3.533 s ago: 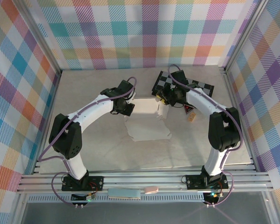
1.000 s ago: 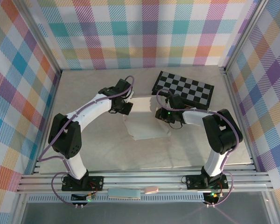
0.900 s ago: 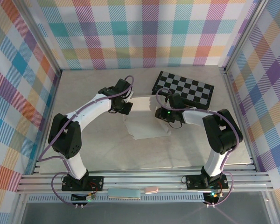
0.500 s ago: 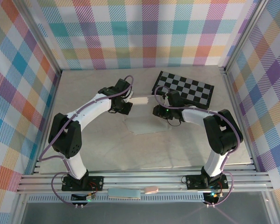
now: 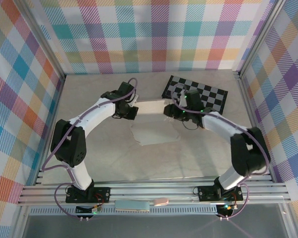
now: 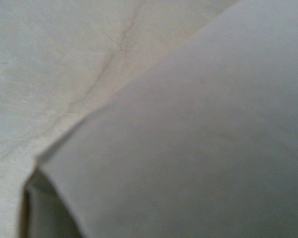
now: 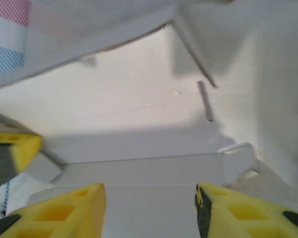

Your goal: Fold the paper box

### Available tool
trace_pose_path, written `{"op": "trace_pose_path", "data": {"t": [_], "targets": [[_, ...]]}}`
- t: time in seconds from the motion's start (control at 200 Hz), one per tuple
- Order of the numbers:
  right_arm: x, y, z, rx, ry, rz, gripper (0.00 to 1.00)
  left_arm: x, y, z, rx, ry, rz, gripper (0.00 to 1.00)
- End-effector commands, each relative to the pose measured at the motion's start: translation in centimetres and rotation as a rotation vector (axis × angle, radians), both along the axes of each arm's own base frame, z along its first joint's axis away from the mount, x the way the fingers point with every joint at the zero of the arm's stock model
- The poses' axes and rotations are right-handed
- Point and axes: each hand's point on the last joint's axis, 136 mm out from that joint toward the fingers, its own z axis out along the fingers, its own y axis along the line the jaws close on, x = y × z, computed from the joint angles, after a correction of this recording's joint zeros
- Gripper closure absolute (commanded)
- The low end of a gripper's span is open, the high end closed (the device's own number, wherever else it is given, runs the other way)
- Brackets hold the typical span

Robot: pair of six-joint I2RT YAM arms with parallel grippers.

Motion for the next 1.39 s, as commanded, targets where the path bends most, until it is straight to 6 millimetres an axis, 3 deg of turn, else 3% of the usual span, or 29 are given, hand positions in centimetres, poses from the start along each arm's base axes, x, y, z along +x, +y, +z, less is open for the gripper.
{"op": "trace_pose_path", "data": {"t": [0.0,0.13,0.245,0.425,0.65,0.985,1.175,1.39], "targets": [[1.0,-2.7,6.4,0.068,-0.104,-0.038,0.45,1.3,-0.4,4.4,-0.148,-0.078,0.000,1.00],[2.7,-7.0,9.7,0.169,-0.112,-0.114,0.44,1.7,-1.1,6.2,-0.302,-0.085,-0.044,1.00],[3.7,-9.0,10.0,0.212,-0.085,-0.080,0.49,1.6,-2.3,7.9,-0.455,-0.080,-0.119,1.00],[4.2,-8.2,9.4,0.249,-0.068,0.104,0.59,0.7,-3.8,9.7,-0.557,-0.068,-0.248,1.00],[4.1,-6.6,11.5,0.345,-0.121,0.276,0.65,0.7,-4.1,9.5,-0.571,-0.040,-0.258,1.00],[2.4,-6.7,13.4,0.327,-0.194,0.275,0.66,0.7,-3.8,8.5,-0.545,-0.007,-0.232,1.00],[1.1,-6.5,13.3,0.347,-0.189,0.296,0.66,0.7,-4.2,8.7,-0.571,0.007,-0.246,1.00],[1.7,-6.5,12.6,0.343,-0.179,0.297,0.65,0.4,-4.6,8.8,-0.599,0.019,-0.263,1.00]]}}
